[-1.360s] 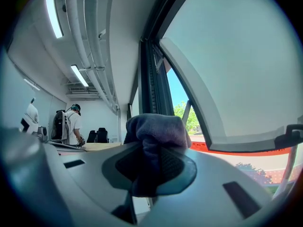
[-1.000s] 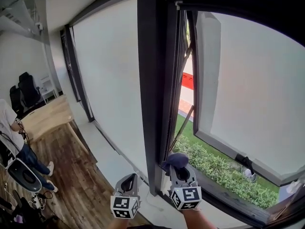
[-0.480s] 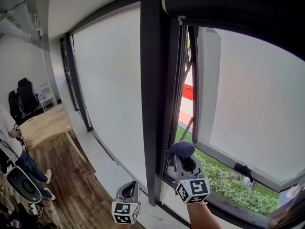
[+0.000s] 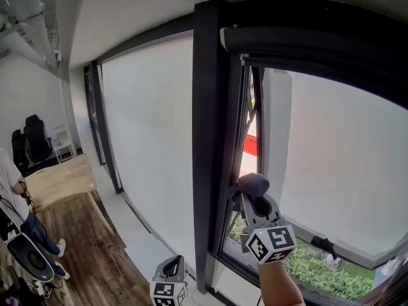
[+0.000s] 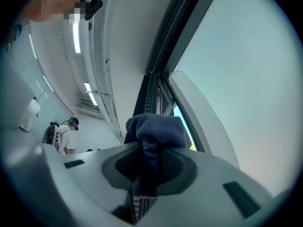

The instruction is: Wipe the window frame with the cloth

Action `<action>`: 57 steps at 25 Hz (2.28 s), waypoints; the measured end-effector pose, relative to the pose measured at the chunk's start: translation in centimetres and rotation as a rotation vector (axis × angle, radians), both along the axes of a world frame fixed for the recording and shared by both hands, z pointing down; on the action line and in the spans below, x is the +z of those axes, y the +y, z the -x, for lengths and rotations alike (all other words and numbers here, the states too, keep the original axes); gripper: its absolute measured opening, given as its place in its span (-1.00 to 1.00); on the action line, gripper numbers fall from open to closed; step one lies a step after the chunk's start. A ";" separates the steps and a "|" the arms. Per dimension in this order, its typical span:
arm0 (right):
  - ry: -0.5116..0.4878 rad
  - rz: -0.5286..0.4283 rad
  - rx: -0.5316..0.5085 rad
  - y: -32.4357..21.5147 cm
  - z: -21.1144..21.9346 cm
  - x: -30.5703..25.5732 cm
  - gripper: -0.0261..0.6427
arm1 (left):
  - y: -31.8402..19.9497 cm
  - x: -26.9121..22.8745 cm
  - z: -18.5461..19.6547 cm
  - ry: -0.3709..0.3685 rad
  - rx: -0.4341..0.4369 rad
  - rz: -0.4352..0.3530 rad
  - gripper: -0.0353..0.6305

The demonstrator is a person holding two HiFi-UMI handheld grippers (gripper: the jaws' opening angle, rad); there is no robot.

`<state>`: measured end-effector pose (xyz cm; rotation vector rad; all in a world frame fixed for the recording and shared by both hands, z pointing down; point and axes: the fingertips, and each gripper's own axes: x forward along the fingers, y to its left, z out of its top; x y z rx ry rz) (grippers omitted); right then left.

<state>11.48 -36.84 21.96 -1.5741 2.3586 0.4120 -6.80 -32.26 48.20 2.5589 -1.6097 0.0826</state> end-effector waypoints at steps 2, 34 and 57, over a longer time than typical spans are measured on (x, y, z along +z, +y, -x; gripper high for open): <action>-0.003 -0.028 -0.008 0.2 0.3 -1.6 -0.71 | -0.1 -0.2 0.3 0.003 -0.004 -0.003 -0.88; 0.000 -0.022 -0.018 -3.1 2.3 -1.8 -0.72 | 0.3 2.0 2.3 0.013 -0.016 0.056 -0.88; -0.012 0.080 -0.041 -3.3 2.2 1.9 -0.72 | 2.2 5.2 3.1 0.001 -0.037 0.095 -0.88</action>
